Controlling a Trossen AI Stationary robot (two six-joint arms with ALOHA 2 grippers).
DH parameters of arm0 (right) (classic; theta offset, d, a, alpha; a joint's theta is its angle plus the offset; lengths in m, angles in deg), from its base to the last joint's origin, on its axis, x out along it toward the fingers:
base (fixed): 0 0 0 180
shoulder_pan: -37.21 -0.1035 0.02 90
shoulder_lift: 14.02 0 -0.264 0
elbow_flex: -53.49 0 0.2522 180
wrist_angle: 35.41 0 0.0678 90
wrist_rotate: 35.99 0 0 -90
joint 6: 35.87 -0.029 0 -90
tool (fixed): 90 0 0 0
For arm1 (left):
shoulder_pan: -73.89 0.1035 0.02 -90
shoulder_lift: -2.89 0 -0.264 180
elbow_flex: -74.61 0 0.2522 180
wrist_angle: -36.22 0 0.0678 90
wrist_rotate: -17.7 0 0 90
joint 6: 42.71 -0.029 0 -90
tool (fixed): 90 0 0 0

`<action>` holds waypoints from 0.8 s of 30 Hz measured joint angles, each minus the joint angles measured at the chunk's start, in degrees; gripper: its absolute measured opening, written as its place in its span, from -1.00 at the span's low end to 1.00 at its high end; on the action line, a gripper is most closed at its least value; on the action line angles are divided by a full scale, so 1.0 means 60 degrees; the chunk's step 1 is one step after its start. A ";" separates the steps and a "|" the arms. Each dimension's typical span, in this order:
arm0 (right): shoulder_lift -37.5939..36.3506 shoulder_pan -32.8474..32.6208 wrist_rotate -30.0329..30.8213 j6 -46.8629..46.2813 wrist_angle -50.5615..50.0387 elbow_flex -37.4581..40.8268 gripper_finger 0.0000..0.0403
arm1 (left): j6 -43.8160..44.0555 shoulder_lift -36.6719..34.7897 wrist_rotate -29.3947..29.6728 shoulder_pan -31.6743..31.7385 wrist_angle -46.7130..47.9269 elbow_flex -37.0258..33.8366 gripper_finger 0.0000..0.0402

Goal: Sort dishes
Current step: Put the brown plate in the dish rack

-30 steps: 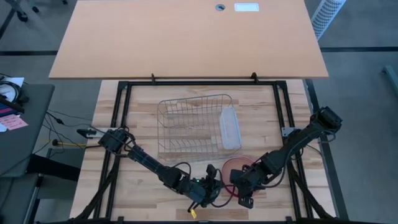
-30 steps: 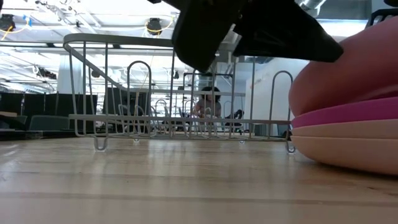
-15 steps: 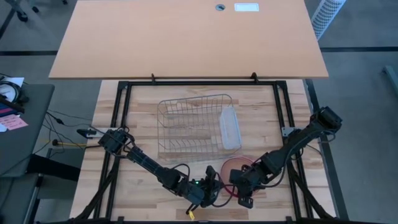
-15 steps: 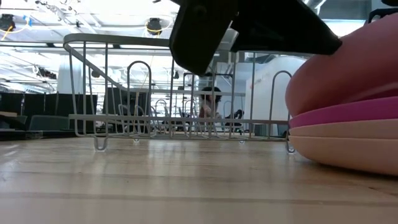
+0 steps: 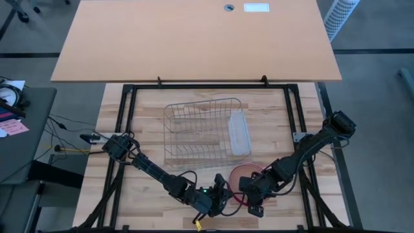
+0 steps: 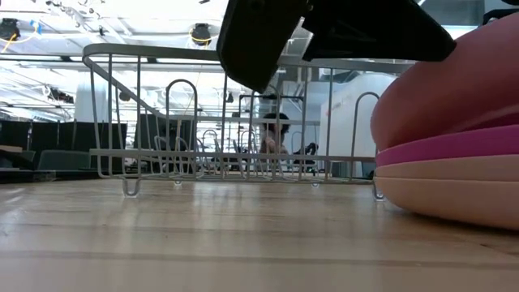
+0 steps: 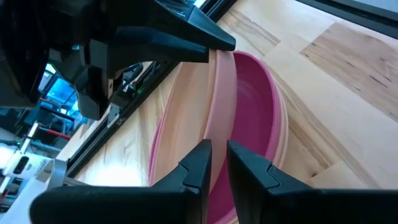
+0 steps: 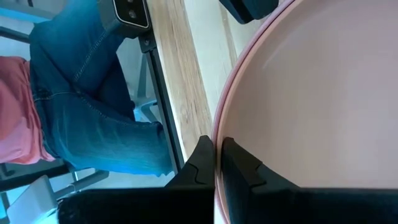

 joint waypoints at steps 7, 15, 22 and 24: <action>0.0000 0.0000 0.0000 -0.0003 -0.0015 -0.0004 -0.95 | -0.0187 -0.0002 0.0064 -0.0073 -0.0015 0.0000 -0.77; 0.0000 0.0000 0.0000 0.0043 -0.0025 -0.0004 -0.95 | -0.0186 0.0000 0.0103 -0.0078 -0.0013 0.0000 -0.77; 0.0000 0.0000 0.0000 0.0047 -0.0029 -0.0004 -0.95 | -0.0433 0.0001 0.0361 -0.0163 -0.0013 0.0000 -0.77; 0.0000 0.0000 0.0000 0.0050 -0.0029 -0.0005 -0.95 | -0.0395 -0.0002 0.0355 -0.0164 -0.0013 0.0000 -0.77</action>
